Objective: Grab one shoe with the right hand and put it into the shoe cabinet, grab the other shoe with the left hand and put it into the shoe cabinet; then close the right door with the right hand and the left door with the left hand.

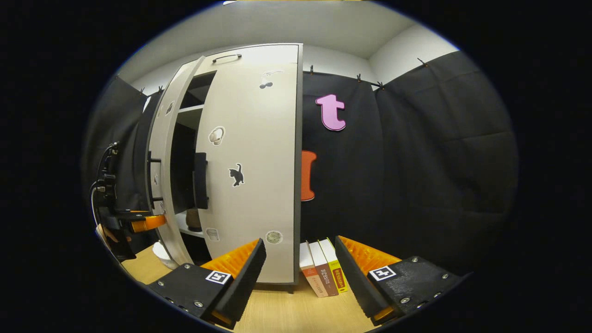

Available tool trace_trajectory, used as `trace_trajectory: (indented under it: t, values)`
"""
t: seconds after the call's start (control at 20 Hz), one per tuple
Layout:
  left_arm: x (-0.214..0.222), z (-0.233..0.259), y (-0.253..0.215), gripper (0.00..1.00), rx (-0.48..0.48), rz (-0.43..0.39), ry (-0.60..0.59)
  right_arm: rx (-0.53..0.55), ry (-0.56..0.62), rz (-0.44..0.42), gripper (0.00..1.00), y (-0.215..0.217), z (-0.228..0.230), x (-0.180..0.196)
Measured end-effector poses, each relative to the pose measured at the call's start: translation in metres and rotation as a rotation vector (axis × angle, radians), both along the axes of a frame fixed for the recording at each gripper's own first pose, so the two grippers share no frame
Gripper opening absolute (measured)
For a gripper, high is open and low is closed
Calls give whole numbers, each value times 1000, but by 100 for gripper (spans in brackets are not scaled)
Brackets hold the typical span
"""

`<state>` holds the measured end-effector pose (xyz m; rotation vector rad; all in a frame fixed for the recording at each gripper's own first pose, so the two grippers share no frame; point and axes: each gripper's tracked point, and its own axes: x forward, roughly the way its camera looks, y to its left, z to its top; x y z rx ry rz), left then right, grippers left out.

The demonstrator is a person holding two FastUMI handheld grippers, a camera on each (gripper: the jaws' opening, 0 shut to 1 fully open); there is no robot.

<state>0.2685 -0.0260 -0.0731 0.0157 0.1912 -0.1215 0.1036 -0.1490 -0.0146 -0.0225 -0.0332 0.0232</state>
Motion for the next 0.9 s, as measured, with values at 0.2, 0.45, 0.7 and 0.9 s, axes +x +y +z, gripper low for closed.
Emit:
trace_trajectory:
  t: [0.2,0.45,0.7,0.9]
  values:
    - [7,-2,-2,97,-24,28,4,4,15,-5,93,-12,-6,11]
    - [14,-4,-5,97,1,57,-1,14,30,7,93,-15,-12,31]
    - [20,-6,-5,97,14,84,-3,21,52,27,93,-13,-20,49]
    - [21,-6,-6,97,33,102,-7,29,59,41,93,-10,-24,60]
